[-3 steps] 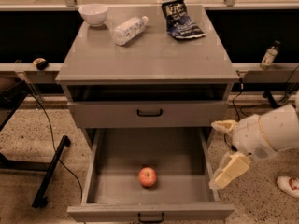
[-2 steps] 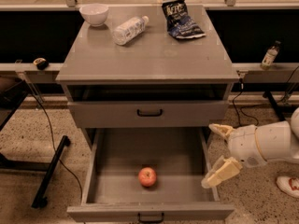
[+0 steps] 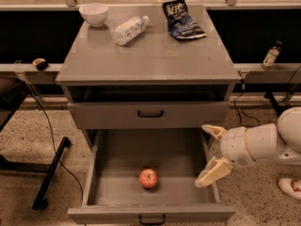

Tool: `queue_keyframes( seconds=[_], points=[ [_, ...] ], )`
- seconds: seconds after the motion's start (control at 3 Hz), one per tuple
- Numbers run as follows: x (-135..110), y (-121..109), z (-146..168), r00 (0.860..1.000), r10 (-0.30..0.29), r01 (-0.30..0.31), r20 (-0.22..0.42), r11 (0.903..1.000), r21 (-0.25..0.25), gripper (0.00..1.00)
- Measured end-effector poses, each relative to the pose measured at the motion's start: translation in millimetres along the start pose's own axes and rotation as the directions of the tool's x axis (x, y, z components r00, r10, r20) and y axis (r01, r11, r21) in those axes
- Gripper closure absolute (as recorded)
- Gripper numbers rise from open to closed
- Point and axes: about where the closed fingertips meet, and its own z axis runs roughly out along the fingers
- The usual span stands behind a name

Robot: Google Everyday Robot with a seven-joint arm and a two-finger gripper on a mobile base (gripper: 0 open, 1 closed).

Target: Pick apple from middle drawer and place on counter

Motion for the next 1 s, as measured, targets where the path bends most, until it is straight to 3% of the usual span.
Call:
queue_keyframes(
  seconds=[0.33, 0.67, 1.0],
  points=[
    [24, 12, 54, 0.997, -0.013, 0.014, 0.082, 0.9997, -0.020, 0.00],
    [46, 12, 103, 0.984, -0.088, 0.088, 0.157, 0.9961, 0.008, 0.00],
    [68, -4, 125, 0.971, -0.074, 0.079, 0.227, 0.9969, -0.010, 0.00]
  ],
)
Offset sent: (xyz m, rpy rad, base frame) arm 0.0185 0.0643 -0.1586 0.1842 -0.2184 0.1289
